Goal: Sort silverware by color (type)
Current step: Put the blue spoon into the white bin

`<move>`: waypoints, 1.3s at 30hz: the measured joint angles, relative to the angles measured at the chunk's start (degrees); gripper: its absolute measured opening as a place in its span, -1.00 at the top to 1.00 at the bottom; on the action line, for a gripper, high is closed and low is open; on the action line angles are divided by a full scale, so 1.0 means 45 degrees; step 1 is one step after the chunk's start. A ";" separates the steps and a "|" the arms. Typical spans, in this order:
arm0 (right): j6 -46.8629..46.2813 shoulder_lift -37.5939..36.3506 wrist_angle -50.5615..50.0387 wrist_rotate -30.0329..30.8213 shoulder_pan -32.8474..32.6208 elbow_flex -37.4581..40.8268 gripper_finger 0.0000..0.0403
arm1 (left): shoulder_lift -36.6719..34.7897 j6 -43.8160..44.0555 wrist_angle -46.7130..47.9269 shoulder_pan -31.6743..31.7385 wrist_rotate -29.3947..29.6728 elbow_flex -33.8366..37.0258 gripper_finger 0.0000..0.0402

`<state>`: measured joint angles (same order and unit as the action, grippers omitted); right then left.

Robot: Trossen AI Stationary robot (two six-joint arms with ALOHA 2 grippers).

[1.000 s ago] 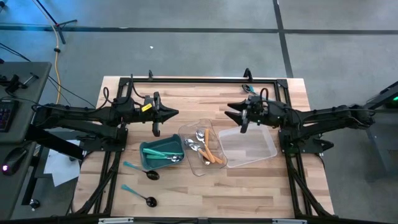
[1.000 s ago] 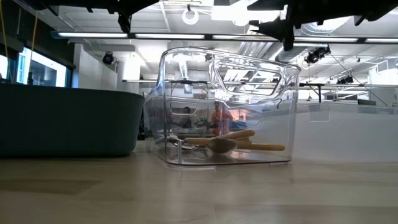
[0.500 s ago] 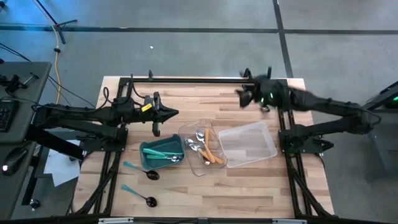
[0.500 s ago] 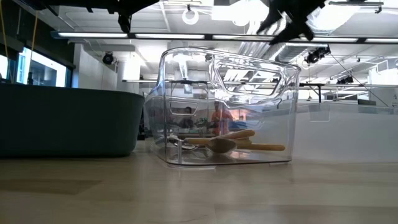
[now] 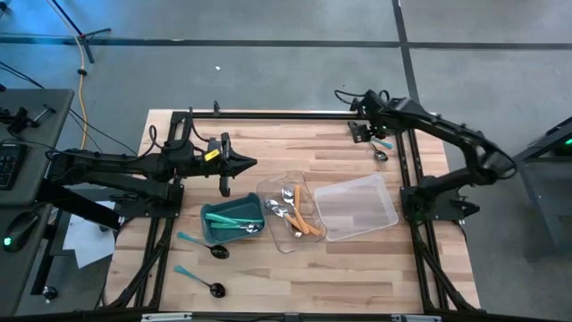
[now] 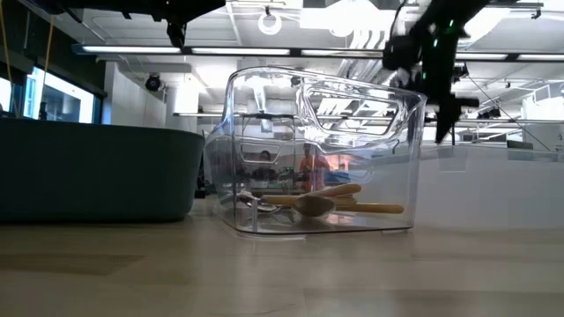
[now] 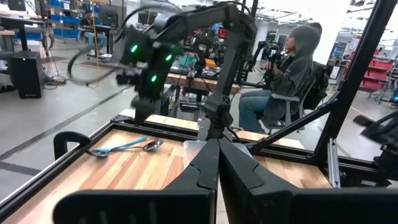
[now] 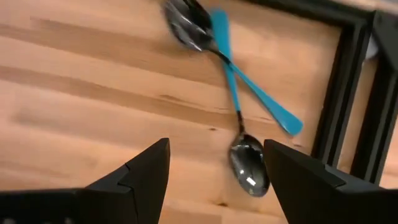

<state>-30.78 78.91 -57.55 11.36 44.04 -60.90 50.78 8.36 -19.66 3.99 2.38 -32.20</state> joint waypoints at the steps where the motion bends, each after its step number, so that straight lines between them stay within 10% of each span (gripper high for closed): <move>1: -0.0039 0.0326 0.0144 0.0001 0.0224 0.0165 -0.21 | 0.0000 0.0004 0.0009 0.0000 -0.0001 0.0004 1.00; 31: -0.0444 0.5208 0.1523 -0.1877 0.2515 0.0359 -0.20 | 0.0000 0.0111 0.0013 0.0025 0.0665 0.0002 1.00; 39: -0.1026 0.5222 0.1820 -0.2107 0.2496 0.0383 0.31 | 0.0000 0.0111 -0.0273 0.0025 0.1267 0.0000 1.00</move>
<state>-35.39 102.41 -49.36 1.88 55.27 -59.18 50.78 8.86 -20.89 4.10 8.08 -32.21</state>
